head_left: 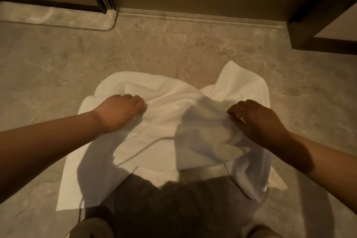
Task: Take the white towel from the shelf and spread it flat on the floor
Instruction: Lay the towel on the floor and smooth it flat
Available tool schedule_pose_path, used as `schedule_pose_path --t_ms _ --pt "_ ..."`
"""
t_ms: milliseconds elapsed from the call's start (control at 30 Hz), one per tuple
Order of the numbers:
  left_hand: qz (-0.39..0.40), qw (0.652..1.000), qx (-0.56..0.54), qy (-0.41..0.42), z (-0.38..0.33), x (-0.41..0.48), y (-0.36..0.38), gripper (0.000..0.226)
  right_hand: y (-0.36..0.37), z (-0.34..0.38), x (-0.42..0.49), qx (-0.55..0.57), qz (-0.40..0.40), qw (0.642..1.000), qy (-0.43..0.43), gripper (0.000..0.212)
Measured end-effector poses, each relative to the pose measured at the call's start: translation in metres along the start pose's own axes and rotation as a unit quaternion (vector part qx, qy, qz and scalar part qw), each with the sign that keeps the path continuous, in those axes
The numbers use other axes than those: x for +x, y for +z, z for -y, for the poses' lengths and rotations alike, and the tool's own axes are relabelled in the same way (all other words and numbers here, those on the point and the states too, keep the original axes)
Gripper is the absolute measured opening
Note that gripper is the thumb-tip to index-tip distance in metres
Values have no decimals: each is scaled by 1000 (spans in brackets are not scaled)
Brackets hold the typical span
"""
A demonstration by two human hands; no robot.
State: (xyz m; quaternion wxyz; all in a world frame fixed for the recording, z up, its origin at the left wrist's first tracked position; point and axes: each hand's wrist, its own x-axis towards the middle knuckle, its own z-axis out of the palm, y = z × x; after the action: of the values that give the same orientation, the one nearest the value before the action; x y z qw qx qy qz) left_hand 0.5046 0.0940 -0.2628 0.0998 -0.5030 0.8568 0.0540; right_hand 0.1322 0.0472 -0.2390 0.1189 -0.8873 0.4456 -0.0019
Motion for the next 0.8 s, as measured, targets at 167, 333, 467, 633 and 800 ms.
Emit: schedule_pose_path --t_ms 167,333,467,633,800 --pt "44 998 14 34 -2 -1 -1 42 9 11 8 3 96 995 -42 29" --pt "-50 997 -57 10 4 33 -16 50 1 4 34 68 5 998 5 21" --pt "-14 995 -97 -29 -6 72 -8 52 13 -13 61 76 53 994 55 31" --pt "41 993 -97 -46 -17 87 6 46 33 -26 69 16 174 983 59 58" --pt "20 991 -122 -41 -13 85 18 31 40 -22 71 -50 156 984 64 48"
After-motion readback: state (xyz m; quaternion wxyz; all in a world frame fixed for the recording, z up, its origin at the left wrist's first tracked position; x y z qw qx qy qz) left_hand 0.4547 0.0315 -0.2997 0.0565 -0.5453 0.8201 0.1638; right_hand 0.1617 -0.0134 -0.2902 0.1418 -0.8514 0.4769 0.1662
